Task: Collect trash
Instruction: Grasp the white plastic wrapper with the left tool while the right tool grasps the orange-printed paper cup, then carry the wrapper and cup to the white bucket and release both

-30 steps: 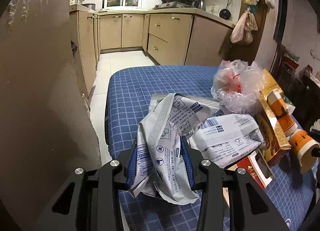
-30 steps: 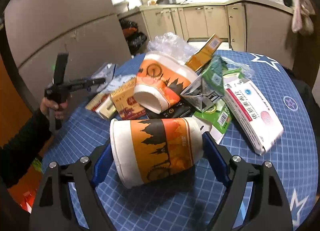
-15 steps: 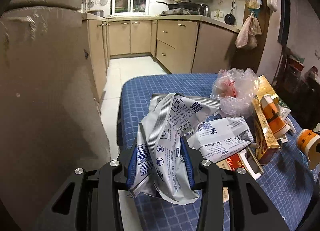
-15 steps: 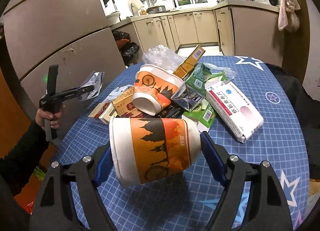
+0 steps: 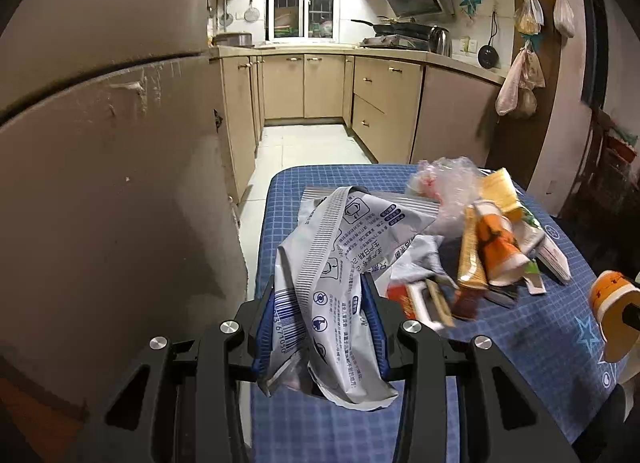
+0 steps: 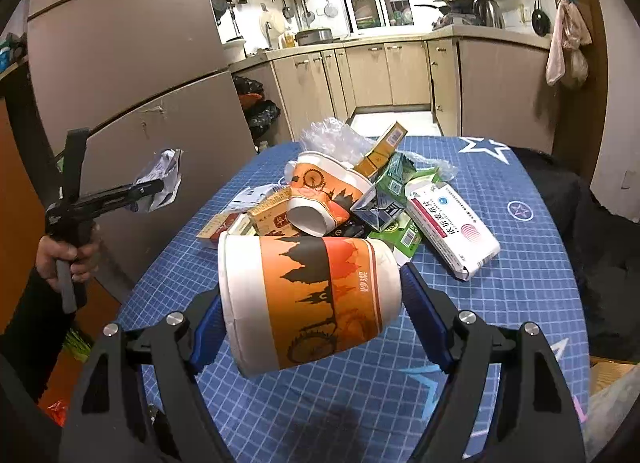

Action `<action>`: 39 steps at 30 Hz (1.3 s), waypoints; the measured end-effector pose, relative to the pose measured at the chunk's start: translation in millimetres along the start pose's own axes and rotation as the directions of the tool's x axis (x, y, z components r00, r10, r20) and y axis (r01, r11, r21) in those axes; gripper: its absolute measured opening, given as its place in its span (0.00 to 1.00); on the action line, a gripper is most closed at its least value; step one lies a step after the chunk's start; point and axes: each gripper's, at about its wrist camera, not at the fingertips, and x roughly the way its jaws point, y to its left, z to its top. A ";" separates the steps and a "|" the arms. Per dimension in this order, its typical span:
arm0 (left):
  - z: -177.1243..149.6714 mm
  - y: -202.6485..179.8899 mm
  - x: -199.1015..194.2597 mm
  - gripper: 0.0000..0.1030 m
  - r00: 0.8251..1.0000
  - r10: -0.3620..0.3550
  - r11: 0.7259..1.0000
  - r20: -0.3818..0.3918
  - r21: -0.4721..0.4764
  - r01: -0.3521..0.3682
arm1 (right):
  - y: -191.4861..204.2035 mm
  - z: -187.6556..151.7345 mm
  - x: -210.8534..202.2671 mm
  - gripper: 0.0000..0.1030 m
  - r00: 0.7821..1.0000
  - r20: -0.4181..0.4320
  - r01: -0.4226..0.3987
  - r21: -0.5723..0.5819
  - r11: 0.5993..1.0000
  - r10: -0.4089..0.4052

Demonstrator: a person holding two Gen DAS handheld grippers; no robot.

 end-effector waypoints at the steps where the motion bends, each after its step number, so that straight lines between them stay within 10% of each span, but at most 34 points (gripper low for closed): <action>1: -3.3 -8.1 -6.9 0.40 1.000 0.016 1.000 0.008 0.007 -0.016 | 2.3 -0.9 -4.7 0.73 1.000 0.004 -0.002 -0.004 1.000 0.002; 21: -51.7 -138.8 -82.7 0.40 0.990 0.113 0.990 0.088 0.077 -0.119 | -8.5 -16.1 -78.1 0.73 0.995 0.105 0.003 -0.031 1.000 0.000; 39: -36.5 -281.8 -76.6 0.40 0.990 -0.087 0.967 0.110 0.249 0.058 | -100.8 -34.0 -176.4 0.72 0.943 0.216 0.229 0.124 0.965 -0.252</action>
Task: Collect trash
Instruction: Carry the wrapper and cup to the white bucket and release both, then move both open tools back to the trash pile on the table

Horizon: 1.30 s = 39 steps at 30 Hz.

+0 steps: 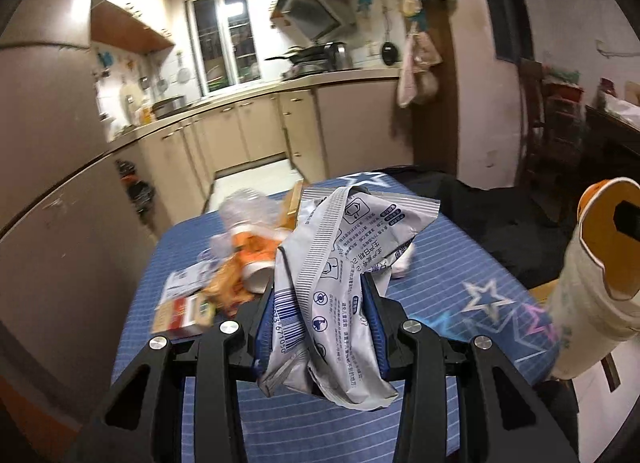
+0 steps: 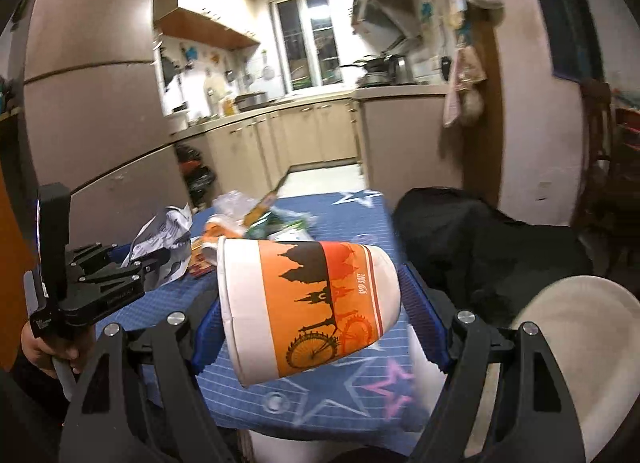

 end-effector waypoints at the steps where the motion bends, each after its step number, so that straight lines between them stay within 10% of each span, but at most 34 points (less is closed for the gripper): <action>1: 1.8 -8.6 1.9 0.40 1.000 -0.011 1.000 0.001 0.010 0.011 | -7.1 -0.8 -4.3 0.73 1.000 0.006 0.018 0.008 1.000 -0.018; 13: 32.4 -135.4 20.8 0.40 0.953 -0.302 0.942 -0.017 0.149 0.301 | -97.7 -11.2 -64.7 0.72 0.966 0.056 0.246 0.113 0.963 -0.253; 24: 38.8 -286.1 41.4 0.40 0.767 -0.614 0.723 -0.186 0.257 0.641 | -170.0 -49.1 -103.8 0.72 0.887 -0.039 0.459 0.189 0.868 -0.461; 27: 33.9 -320.0 52.1 0.40 0.710 -0.661 0.668 -0.242 0.242 0.704 | -189.3 -64.7 -98.9 0.56 0.874 -0.108 0.486 0.219 0.846 -0.474; 39: 20.0 -360.4 71.2 0.54 0.717 -0.623 0.662 -0.314 0.278 0.697 | -201.1 -76.8 -97.4 0.73 0.873 -0.127 0.487 0.226 0.844 -0.470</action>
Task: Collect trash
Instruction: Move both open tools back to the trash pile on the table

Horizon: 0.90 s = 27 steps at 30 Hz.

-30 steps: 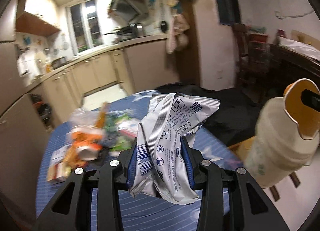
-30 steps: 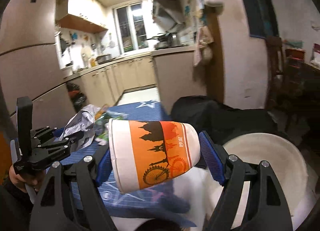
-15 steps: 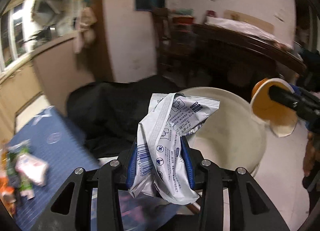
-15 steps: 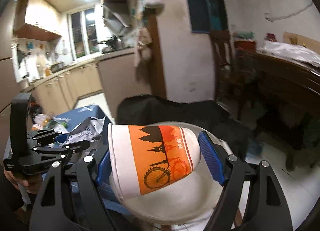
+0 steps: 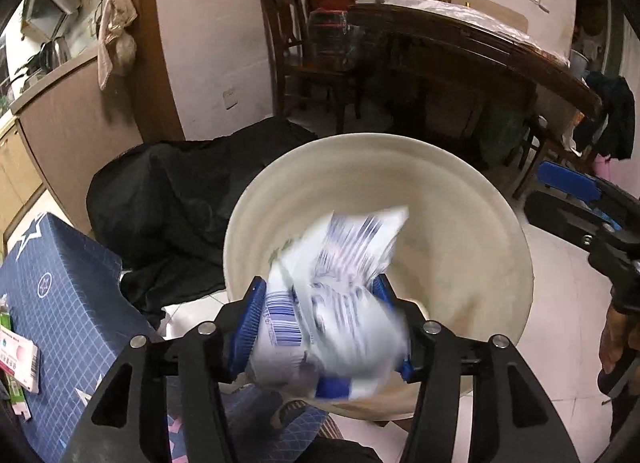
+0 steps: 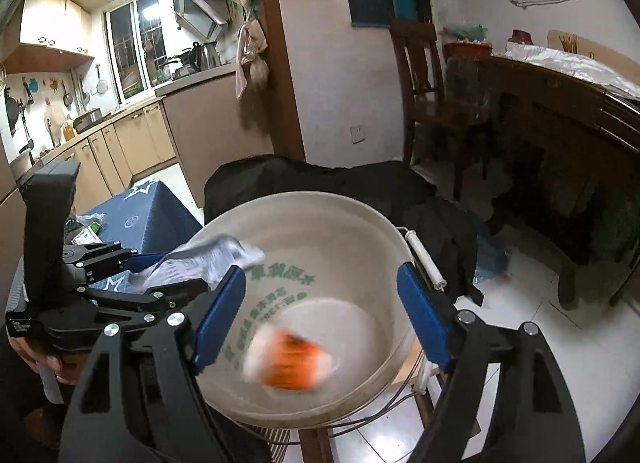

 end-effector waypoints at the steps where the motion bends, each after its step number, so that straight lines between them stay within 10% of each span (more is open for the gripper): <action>1: -0.5 0.6 -2.7 0.54 1.000 -0.002 1.000 0.003 -0.003 0.002 | -1.1 1.7 -0.2 0.73 1.000 0.003 -0.001 0.003 1.000 0.001; 17: -26.3 34.0 -54.0 0.59 0.992 0.111 0.992 0.055 -0.058 -0.108 | 37.8 9.4 -19.1 0.73 0.995 0.058 -0.079 -0.038 0.996 0.082; 27: -99.4 112.7 -135.5 0.62 0.951 0.300 0.941 0.082 -0.189 -0.280 | 139.0 11.2 -5.2 0.73 0.952 0.033 -0.293 -0.196 0.936 0.305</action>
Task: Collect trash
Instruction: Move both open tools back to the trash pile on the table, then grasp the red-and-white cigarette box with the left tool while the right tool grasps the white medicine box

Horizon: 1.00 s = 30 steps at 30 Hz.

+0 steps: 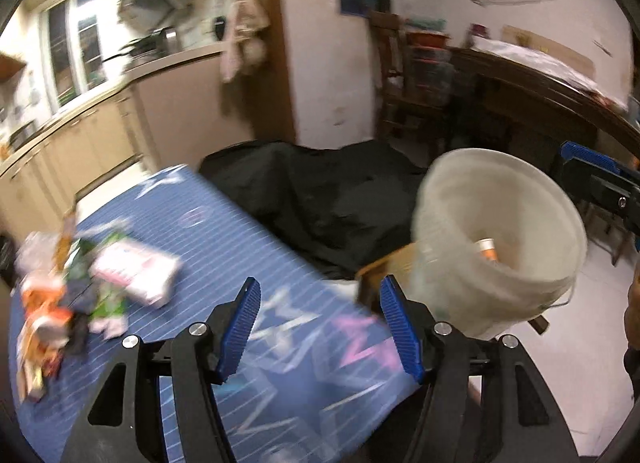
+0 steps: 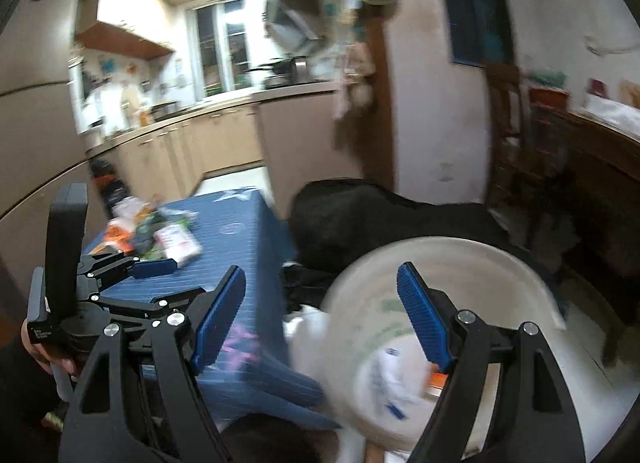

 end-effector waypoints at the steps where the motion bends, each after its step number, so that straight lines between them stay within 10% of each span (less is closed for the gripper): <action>1: -5.8 11.2 -5.0 0.62 1.000 0.022 1.000 0.000 -0.019 -0.022 | 8.7 0.4 7.4 0.73 0.999 -0.012 -0.031 -0.004 0.999 0.031; 9: -65.7 121.0 -53.9 0.65 0.975 0.218 0.960 -0.039 -0.170 -0.221 | 98.8 -2.7 73.3 0.73 0.973 -0.136 -0.203 -0.134 0.970 0.185; 18: -138.6 246.5 -99.8 0.72 0.905 0.395 0.826 -0.159 -0.371 -0.426 | 162.1 1.6 130.9 0.73 0.932 -0.241 -0.322 -0.203 0.925 0.272; 30: -152.5 324.7 -81.2 0.91 0.901 0.403 0.793 -0.161 -0.431 -0.431 | 201.5 19.6 212.8 0.95 0.933 -0.316 -0.264 -0.282 0.922 0.170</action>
